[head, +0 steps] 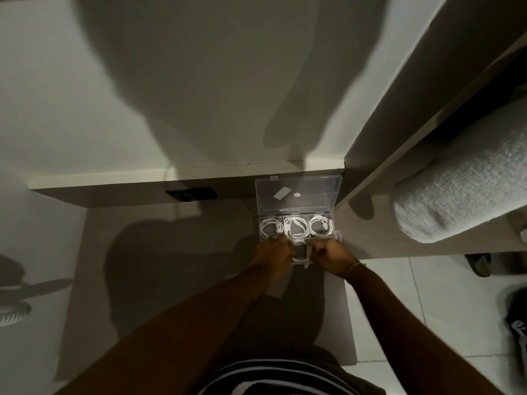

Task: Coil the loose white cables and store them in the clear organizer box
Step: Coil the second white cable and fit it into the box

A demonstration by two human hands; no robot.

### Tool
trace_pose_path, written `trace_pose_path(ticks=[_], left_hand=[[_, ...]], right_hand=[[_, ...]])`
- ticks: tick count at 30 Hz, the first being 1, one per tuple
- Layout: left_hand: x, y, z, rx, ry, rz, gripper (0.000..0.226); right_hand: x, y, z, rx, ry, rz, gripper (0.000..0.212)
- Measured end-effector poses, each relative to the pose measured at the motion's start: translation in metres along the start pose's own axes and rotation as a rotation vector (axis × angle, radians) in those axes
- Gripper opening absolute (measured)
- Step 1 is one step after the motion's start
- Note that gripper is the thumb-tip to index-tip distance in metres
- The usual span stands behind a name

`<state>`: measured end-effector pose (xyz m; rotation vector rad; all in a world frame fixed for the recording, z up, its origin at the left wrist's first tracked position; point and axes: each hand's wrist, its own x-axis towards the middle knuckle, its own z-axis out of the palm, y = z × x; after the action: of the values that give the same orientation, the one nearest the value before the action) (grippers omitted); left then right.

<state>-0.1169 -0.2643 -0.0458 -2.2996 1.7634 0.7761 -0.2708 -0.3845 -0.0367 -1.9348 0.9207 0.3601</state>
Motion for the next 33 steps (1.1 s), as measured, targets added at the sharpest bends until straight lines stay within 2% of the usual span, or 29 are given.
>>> trace_pose_path(ticks=[2, 5, 6, 10, 15, 17, 21, 25, 29, 33], left_hand=[[-0.001, -0.001, 0.002, 0.006, -0.018, 0.024, 0.033], [-0.003, -0.001, 0.002, -0.003, -0.042, 0.039, 0.036], [-0.003, -0.002, 0.001, -0.012, -0.055, 0.043, 0.038], [-0.004, -0.004, 0.000, -0.043, -0.077, 0.044, 0.041], [-0.008, -0.005, 0.001, -0.109, -0.036, 0.051, 0.046], [-0.009, -0.003, 0.001, -0.148, -0.044, 0.025, 0.053], [-0.011, -0.001, -0.001, -0.170, -0.164, -0.022, 0.085], [-0.010, -0.002, 0.000, -0.131, -0.110, -0.007, 0.074], [-0.011, 0.000, -0.005, -0.219, -0.135, -0.042, 0.080], [-0.012, 0.002, -0.007, -0.263, -0.060, -0.074, 0.069]], right_hand=[[-0.001, 0.005, 0.002, -0.092, -0.023, -0.018, 0.029], [0.001, 0.006, 0.008, 0.053, 0.028, 0.003, 0.022], [0.002, 0.009, 0.008, -0.015, 0.039, -0.039, 0.019], [-0.003, 0.007, 0.010, -0.038, 0.016, 0.034, 0.028], [-0.007, 0.003, 0.016, 0.035, 0.141, -0.006, 0.024], [-0.008, 0.003, 0.020, 0.052, 0.173, -0.008, 0.024], [-0.008, 0.003, 0.022, 0.015, 0.186, -0.036, 0.022], [-0.003, 0.000, 0.025, -0.069, 0.211, -0.016, 0.023], [-0.002, 0.000, 0.032, -0.082, 0.256, 0.014, 0.025], [-0.003, 0.000, 0.036, -0.130, 0.334, -0.054, 0.023]])
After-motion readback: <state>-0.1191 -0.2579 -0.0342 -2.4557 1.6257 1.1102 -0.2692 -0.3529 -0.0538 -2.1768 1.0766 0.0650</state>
